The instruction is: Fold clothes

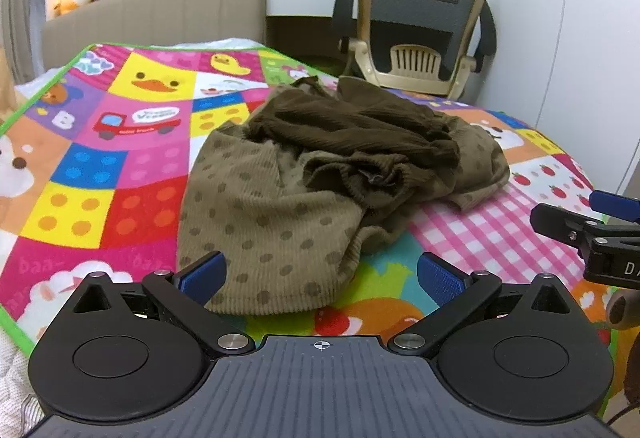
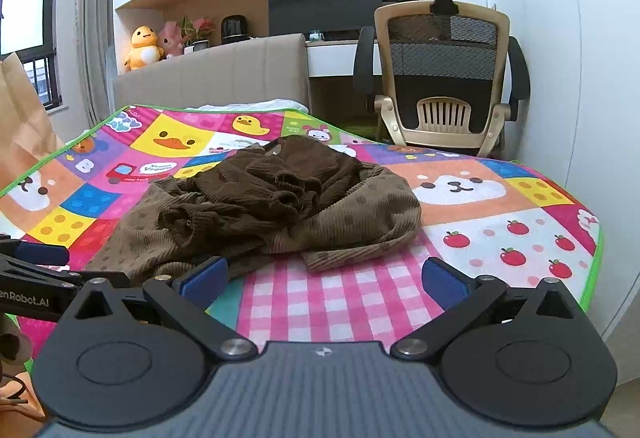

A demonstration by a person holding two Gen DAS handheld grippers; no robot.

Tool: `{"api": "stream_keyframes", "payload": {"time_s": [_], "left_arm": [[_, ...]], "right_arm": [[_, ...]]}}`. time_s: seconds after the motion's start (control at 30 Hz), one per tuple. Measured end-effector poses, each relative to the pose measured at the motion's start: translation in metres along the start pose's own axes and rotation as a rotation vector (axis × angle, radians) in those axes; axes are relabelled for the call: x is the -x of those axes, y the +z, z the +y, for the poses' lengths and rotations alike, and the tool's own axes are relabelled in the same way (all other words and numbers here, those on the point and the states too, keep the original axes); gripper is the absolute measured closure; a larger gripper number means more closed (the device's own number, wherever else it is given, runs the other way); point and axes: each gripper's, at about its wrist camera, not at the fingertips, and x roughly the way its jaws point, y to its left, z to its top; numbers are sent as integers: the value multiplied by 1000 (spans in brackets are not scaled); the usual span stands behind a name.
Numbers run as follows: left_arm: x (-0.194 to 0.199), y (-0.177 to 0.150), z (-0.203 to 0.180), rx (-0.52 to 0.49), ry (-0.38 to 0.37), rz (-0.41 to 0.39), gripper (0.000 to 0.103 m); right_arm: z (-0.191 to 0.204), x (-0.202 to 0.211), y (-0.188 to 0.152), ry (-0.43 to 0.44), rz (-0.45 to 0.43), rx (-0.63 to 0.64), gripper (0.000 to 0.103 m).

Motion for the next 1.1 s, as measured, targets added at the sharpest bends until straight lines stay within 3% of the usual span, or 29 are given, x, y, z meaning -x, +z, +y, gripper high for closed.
{"api": "stream_keyframes", "payload": {"time_s": [0.37, 1.1], "left_arm": [[-3, -4, 3, -6, -1, -1, 0], [0, -4, 1, -6, -5, 4, 0]], "right_arm": [[3, -7, -5, 0, 48, 18, 0], [1, -8, -8, 3, 52, 7, 0]]}}
